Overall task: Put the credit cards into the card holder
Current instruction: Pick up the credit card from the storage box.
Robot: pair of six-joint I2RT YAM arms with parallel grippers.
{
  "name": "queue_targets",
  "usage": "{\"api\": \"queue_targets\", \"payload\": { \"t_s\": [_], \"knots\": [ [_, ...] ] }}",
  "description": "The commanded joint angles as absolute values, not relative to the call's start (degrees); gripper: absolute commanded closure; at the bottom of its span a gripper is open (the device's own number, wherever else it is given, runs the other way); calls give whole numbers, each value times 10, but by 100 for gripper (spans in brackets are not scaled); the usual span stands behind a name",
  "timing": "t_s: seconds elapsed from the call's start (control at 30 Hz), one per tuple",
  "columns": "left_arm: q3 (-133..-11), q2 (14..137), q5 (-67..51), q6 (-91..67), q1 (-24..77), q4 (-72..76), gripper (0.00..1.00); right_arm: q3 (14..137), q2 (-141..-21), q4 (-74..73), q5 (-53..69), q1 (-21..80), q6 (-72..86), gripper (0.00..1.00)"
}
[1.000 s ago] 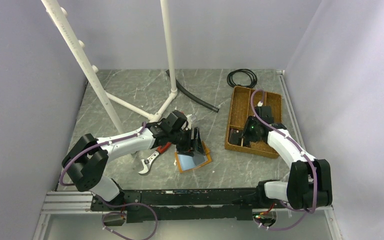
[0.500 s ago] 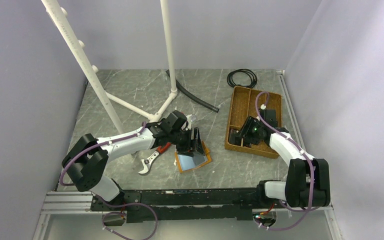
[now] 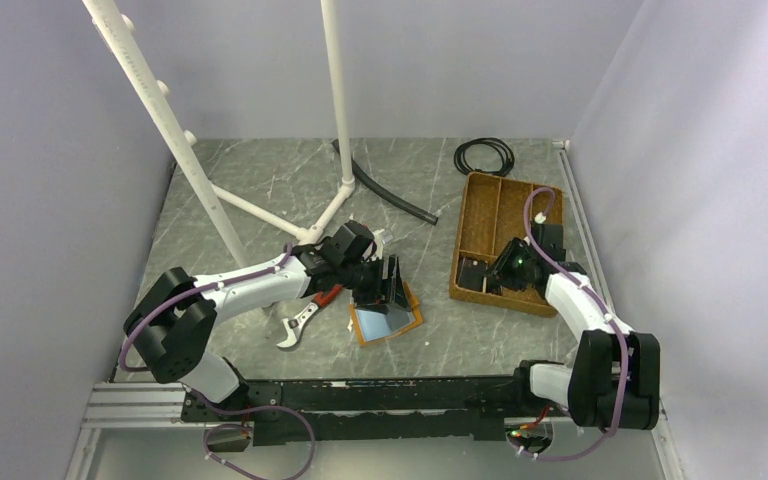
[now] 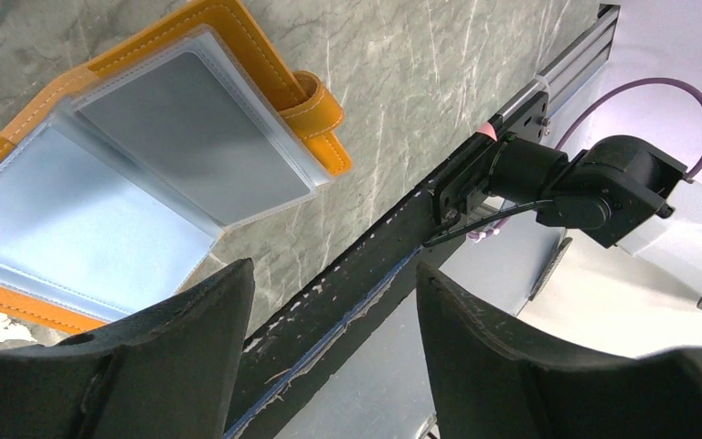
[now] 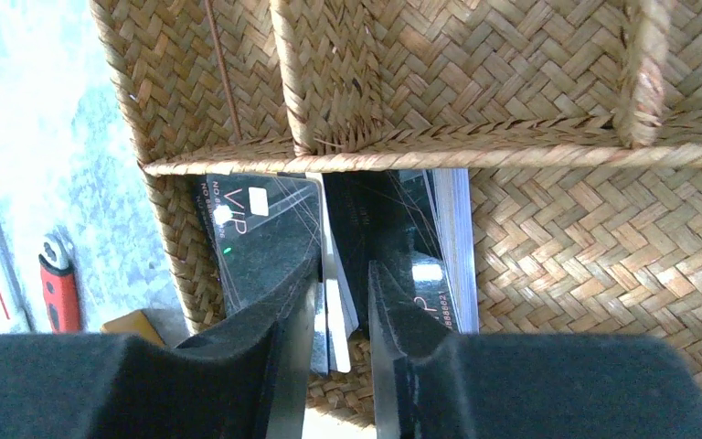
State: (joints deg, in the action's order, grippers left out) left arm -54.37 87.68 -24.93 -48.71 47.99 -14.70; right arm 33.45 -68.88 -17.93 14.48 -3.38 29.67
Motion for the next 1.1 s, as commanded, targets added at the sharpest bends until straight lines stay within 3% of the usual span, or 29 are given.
{"api": "queue_targets", "payload": {
  "t_s": [0.0, 0.07, 0.17, 0.27, 0.5, 0.67, 0.87, 1.07],
  "knots": [
    [-559, 872, -260, -475, 480, -139, 30, 325, -677, -205, 116, -43, 296, 73],
    [-559, 871, -260, -476, 479, -140, 30, 328, -662, -206, 121, -43, 292, 71],
    [-559, 869, -260, -475, 480, -141, 30, 329, -642, -175, 175, -43, 274, 46],
    [-563, 869, -259, -475, 480, -143, 30, 336, -650, -159, 206, -43, 261, 30],
    [-560, 867, -258, -477, 480, -141, 30, 351, -709, -150, 192, -11, 246, 17],
    [-559, 869, -259, -479, 480, -138, 30, 358, -694, -173, 148, -6, 255, 20],
    [-560, 874, -264, -479, 480, -134, 30, 377, -657, -218, 170, -5, 254, 55],
    [-562, 878, -266, -479, 480, -132, 30, 373, -667, -208, 188, -5, 254, 66]
  ]
}}
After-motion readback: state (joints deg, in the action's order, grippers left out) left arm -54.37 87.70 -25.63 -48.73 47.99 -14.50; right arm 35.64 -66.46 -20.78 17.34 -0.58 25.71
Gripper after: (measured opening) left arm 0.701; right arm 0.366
